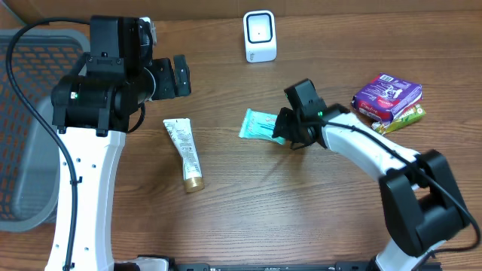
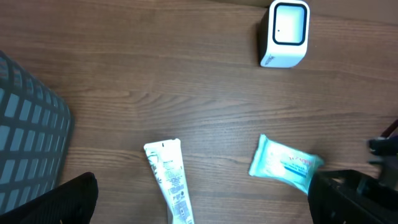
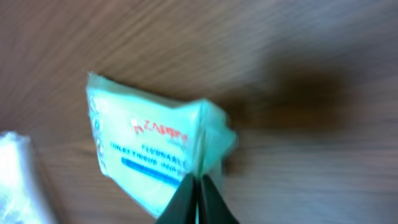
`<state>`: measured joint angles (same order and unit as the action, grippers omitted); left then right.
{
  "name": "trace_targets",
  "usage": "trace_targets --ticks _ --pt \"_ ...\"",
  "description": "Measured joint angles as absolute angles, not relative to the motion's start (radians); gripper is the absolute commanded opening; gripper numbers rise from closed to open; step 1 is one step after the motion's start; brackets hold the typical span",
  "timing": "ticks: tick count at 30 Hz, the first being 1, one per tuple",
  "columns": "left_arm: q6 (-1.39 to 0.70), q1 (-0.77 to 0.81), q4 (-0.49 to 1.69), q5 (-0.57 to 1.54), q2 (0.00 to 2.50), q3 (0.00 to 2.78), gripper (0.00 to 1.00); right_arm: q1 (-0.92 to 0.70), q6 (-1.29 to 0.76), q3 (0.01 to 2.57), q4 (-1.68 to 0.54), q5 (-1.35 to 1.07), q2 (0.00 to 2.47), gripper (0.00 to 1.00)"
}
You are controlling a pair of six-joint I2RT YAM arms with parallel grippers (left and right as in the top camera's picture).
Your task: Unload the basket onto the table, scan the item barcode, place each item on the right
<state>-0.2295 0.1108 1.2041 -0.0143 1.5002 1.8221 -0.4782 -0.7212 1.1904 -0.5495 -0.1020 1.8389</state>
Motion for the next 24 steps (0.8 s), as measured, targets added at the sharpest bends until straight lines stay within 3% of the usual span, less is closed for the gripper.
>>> trace_targets --ticks 7,8,9,12,15,19,24 --pt "-0.229 0.111 1.205 -0.015 1.5 1.822 1.0 -0.6 -0.477 1.418 -0.904 0.285 1.751 0.04" --pt "-0.229 0.111 1.205 -0.015 1.5 1.822 1.0 -0.625 -0.455 1.431 -0.929 0.346 1.743 0.11" --pt "-0.229 0.111 1.205 -0.015 1.5 1.822 1.0 -0.638 -0.445 1.433 -0.935 0.37 1.741 0.28" --pt "-0.229 0.111 1.204 -0.015 1.5 1.822 1.0 -0.658 -0.414 1.432 -0.926 0.38 1.743 0.51" --pt "-0.229 0.111 1.205 -0.015 1.5 1.822 1.0 -0.638 -0.318 1.43 -0.875 0.325 1.747 0.55" --pt "-0.229 0.111 1.205 -0.015 1.5 1.822 1.0 -0.59 -0.099 1.43 -0.851 0.18 1.788 0.72" --pt "-0.229 0.111 1.205 -0.015 1.5 1.822 1.0 -0.54 0.16 1.427 -0.848 0.046 1.878 0.72"
